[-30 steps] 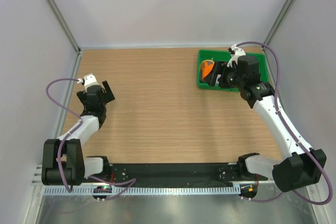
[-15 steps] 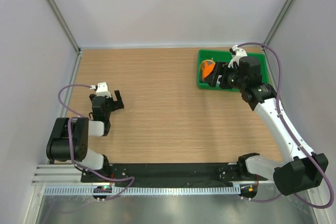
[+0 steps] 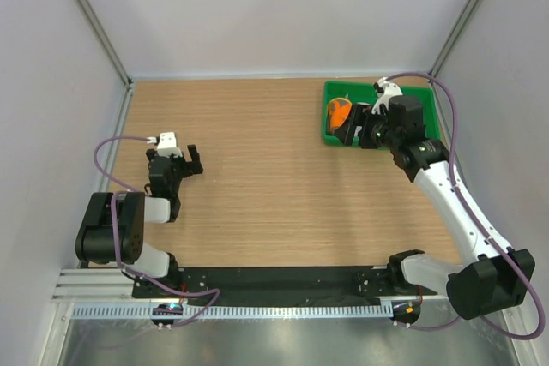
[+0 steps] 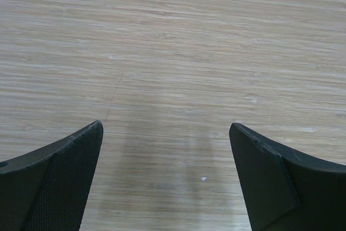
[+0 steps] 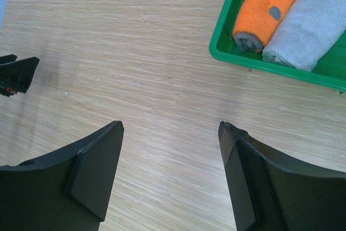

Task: Roll the towels
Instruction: Place the rolled towel into the container

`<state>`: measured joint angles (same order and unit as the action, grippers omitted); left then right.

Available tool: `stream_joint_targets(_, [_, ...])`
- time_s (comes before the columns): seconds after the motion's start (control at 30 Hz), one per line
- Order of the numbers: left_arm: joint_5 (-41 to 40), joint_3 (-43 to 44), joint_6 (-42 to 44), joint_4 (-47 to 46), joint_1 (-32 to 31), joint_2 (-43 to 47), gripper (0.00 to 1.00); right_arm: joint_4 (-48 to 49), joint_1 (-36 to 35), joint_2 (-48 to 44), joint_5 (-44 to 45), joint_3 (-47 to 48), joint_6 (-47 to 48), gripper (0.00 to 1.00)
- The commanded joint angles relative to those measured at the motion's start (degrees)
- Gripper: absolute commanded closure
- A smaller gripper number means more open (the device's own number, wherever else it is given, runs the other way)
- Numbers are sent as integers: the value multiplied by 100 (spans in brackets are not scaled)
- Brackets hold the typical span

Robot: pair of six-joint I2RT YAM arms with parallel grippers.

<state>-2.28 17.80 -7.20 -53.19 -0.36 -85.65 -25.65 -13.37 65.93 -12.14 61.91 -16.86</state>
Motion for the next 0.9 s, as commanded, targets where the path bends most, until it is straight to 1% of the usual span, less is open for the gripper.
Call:
stream_joint_targets(0.0, [26, 13, 114, -429, 10, 31, 0, 245, -26, -20, 80, -56, 25, 22])
stream_joint_targets(0.1, [26, 13, 114, -429, 10, 31, 0, 218, -26, 139, 80, 14, -10, 22])
stream_joint_targets(0.33, [26, 13, 114, -429, 10, 30, 0, 60, -17, 51, 361, 49, 78, 22])
stream_joint_targets(0.87, [26, 13, 114, -429, 10, 31, 0, 139, -17, 78, 335, 58, -185, 21])
